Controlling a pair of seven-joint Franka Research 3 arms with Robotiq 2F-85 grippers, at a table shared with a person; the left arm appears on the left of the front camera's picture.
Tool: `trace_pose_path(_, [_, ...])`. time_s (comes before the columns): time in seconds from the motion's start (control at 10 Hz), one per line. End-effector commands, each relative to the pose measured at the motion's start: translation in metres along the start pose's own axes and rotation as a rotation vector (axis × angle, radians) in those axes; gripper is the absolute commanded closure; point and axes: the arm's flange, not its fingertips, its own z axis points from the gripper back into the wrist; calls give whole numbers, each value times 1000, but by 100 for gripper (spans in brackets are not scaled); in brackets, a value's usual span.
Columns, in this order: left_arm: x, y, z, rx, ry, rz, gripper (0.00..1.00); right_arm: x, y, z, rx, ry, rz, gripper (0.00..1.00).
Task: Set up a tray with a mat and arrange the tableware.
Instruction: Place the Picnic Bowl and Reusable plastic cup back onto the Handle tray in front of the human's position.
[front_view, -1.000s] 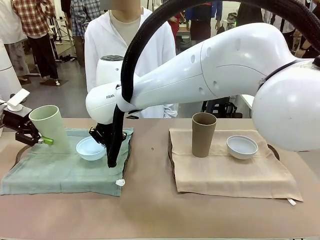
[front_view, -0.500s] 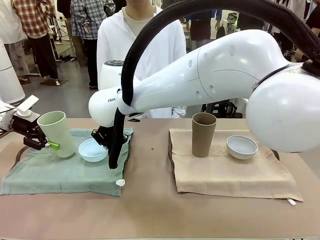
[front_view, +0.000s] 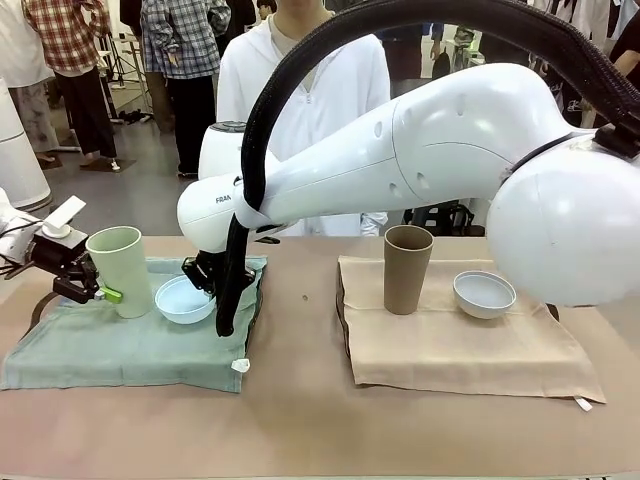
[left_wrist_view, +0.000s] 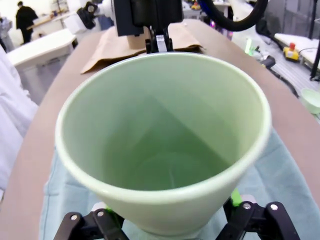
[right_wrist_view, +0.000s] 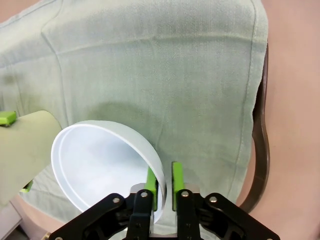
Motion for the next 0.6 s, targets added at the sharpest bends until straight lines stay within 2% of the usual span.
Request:
trace_pose_path(0.0, [1, 4, -1, 9, 44, 35, 0, -1, 0, 1, -4, 0, 13, 15])
trace_pose_path(0.1, [1, 2, 1, 4, 63, 52, 0, -3, 0, 6, -18, -6, 15, 72])
trace_pose_path(0.2, [1, 1, 1, 4, 78, 61, 0, -6, -1, 11, -32, -12, 18, 0])
trace_pose_path(0.3, [1, -1, 5, 6, 88, 63, 0, -10, -2, 17, -45, -21, 23, 52])
trace_pose_path(0.4, [2, -3, 10, 12, 102, 62, 0, -13, -4, 23, -51, -33, 24, 0])
trace_pose_path(0.5, [5, -7, 18, 17, 123, 72, 0, -17, -8, 31, -56, -46, 23, 32])
